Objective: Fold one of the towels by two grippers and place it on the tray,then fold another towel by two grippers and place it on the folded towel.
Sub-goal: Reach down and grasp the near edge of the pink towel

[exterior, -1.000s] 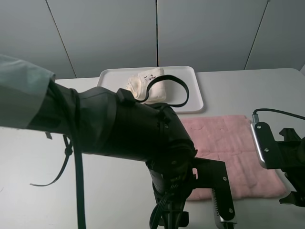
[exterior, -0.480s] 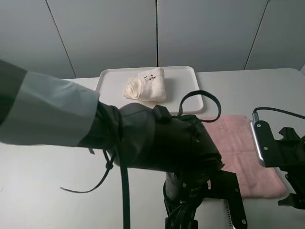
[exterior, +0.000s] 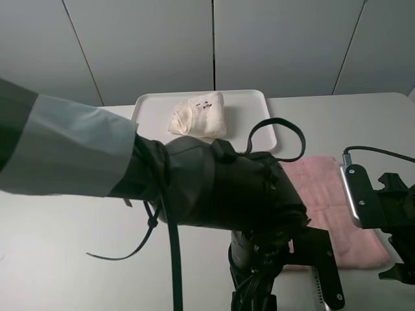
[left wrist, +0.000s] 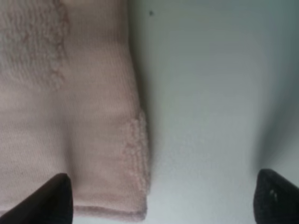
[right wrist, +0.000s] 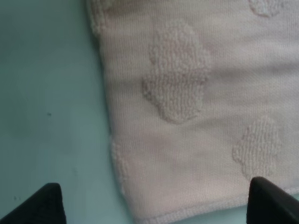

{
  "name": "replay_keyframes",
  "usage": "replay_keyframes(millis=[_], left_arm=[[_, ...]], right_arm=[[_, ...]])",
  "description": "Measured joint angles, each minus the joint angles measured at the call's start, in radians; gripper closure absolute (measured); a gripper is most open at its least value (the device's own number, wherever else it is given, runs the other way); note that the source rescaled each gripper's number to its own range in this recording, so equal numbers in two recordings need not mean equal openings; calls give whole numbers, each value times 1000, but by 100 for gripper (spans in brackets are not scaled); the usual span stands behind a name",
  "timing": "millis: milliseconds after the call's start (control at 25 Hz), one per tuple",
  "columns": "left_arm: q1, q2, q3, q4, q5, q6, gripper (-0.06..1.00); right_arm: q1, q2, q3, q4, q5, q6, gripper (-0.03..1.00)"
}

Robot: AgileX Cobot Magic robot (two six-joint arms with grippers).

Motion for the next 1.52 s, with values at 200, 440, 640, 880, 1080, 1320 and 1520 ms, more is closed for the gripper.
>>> replay_keyframes(millis=[200, 440, 640, 880, 1080, 1320, 1520], left_arm=[[0, 0, 0, 0, -2, 17, -5], [0, 10, -13, 0, 13, 23, -5], [0, 88, -122, -4, 144, 21, -4], [0, 99, -162, -16, 183, 17, -4], [0, 100, -162, -18, 188, 17, -4], [0, 100, -163, -26, 197, 17, -4], [0, 100, -164, -26, 202, 17, -4]], right_arm=[[0, 0, 0, 0, 6, -2, 12], [0, 0, 0, 0, 14, -4, 12], [0, 0, 0, 0, 16, -4, 12], [0, 0, 0, 0, 16, -4, 12], [0, 0, 0, 0, 14, -4, 12], [0, 0, 0, -17, 9, -11, 12], [0, 0, 7, -35, 2, -25, 12]])
